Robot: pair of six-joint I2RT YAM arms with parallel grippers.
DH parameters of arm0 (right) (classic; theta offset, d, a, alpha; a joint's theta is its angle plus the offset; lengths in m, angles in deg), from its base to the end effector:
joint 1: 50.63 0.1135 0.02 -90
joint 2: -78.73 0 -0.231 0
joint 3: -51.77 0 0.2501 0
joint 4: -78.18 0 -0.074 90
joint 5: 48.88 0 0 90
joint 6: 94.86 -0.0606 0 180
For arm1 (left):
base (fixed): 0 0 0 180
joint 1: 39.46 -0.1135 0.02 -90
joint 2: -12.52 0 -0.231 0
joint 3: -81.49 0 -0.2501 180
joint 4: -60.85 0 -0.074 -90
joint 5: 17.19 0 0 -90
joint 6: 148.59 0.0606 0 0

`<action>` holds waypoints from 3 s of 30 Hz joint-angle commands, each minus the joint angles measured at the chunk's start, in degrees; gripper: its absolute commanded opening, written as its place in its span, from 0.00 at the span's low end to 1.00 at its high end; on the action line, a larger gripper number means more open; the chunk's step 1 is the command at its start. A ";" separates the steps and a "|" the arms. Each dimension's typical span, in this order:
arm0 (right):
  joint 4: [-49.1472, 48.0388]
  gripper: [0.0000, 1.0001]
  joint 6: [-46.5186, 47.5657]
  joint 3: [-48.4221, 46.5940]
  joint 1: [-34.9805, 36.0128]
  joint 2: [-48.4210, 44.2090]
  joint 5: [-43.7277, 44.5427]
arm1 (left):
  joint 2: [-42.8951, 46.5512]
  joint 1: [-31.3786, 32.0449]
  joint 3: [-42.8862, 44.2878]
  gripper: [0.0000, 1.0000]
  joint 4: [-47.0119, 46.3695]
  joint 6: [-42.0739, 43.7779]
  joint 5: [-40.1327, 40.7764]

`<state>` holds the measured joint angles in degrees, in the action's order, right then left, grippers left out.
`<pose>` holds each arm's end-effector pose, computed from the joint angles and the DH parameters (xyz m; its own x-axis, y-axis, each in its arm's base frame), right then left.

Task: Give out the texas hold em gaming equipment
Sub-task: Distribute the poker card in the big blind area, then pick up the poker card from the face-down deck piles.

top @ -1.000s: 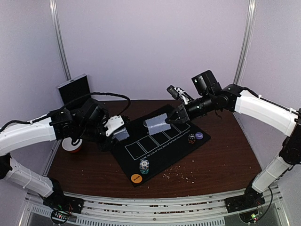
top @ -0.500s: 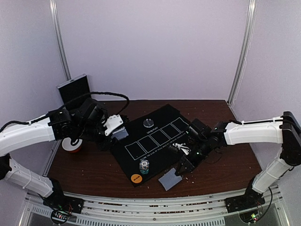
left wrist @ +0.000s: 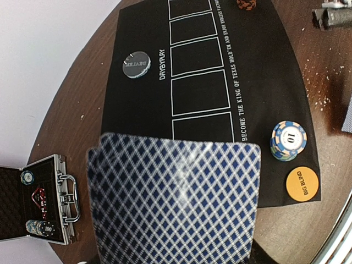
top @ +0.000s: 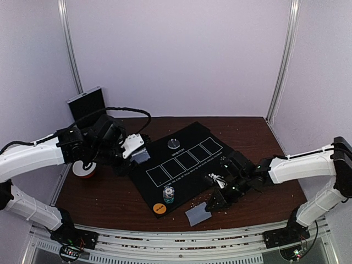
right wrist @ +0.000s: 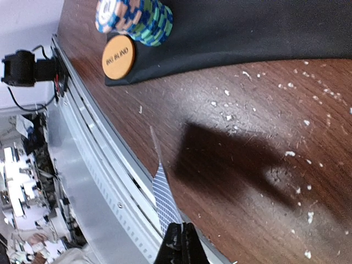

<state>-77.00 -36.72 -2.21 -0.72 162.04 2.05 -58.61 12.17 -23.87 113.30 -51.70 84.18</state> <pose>0.1524 0.2404 0.1223 -0.8823 -0.4118 -0.2278 -0.4308 0.5121 0.7430 0.1848 -0.2141 0.2468 -0.3821 0.6721 -0.6343 0.7394 0.6340 0.2264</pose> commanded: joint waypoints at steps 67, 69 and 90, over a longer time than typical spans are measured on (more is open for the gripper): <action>-29.94 0.35 -83.57 1.33 22.95 11.94 58.72 | -1.64 -0.45 0.25 0.55 -9.21 -2.00 0.00; -29.15 0.41 -83.57 2.01 22.91 10.48 58.15 | -1.73 -0.48 0.33 0.55 -9.21 -1.97 -0.05; 4.08 1.00 3.03 -25.38 -13.93 -10.87 13.23 | -4.17 -0.27 5.52 0.55 -7.13 6.20 -5.85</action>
<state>-77.81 -55.58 -18.86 -11.17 145.05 42.01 -62.05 12.04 -21.67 107.48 -49.07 81.62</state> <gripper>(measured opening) 0.999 0.555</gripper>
